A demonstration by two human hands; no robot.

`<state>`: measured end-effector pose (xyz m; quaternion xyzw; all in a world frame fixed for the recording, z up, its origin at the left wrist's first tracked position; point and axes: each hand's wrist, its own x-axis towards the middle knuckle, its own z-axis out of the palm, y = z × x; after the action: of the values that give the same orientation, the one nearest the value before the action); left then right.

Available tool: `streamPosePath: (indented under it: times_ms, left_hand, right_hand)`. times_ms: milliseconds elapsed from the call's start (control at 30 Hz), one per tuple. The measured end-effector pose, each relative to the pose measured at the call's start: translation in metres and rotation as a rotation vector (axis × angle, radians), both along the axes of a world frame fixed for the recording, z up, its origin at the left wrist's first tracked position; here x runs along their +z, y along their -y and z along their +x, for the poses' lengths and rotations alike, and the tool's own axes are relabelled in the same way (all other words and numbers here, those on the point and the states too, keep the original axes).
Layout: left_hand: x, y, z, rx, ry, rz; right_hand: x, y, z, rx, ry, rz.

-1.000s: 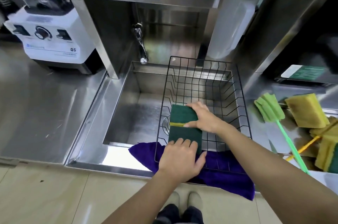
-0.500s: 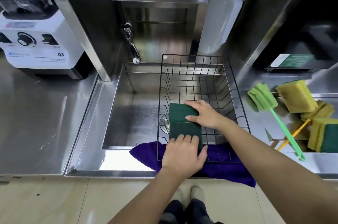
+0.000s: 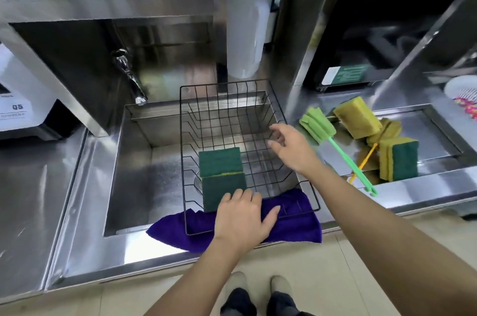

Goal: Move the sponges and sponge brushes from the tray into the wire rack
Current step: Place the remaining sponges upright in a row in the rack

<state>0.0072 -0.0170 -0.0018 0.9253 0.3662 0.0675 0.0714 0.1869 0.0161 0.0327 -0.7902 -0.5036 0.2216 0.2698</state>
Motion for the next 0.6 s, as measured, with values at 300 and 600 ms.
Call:
streamPosePath:
  times_ms: [300, 600]
  left_hand:
    - [0.004, 0.025, 0.056, -0.085, -0.075, -0.093]
    - [0.003, 0.036, 0.092, -0.040, -0.162, -0.087]
  right_hand:
    - [0.012, 0.053, 0.081, -0.398, 0.043, 0.166]
    - [-0.002, 0.113, 0.154, -0.856, 0.219, 0.070]
